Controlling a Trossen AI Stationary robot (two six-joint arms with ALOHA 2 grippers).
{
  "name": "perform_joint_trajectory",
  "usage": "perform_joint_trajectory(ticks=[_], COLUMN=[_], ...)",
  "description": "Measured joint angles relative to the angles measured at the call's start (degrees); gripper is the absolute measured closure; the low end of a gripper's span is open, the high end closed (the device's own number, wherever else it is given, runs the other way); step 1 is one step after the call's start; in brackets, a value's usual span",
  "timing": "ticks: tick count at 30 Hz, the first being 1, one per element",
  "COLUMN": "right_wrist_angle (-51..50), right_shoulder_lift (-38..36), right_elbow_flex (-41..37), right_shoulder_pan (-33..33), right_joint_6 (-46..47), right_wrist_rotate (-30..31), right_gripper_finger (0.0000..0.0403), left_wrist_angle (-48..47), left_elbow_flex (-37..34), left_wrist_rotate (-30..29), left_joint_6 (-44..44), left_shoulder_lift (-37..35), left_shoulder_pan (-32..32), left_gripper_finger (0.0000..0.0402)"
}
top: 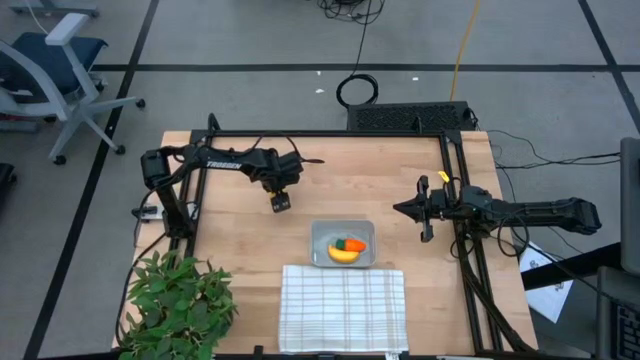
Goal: Pick and placing Produce into tupperware
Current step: Put the lemon into the gray bin
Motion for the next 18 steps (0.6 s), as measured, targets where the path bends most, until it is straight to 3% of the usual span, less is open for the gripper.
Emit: perform_joint_trajectory(ticks=[9, 18], right_wrist_angle=[0.01, 0.01], right_shoulder_lift=[0.0, 0.0], right_elbow_flex=[0.0, 0.0], right_shoulder_pan=[0.0, 0.0], right_joint_6=[0.0, 0.0], right_wrist_rotate=[0.02, 0.02], right_gripper_finger=[0.0403, 0.0403], left_wrist_angle=[-0.4, -1.69], left_elbow_flex=[0.01, 0.02], left_wrist_rotate=[-0.08, -0.57], left_joint_6=[-0.31, 1.03], left_shoulder_lift=[-0.09, -0.09], left_shoulder_pan=[0.0, -0.44], left_gripper_finger=[0.0223, 0.0199])
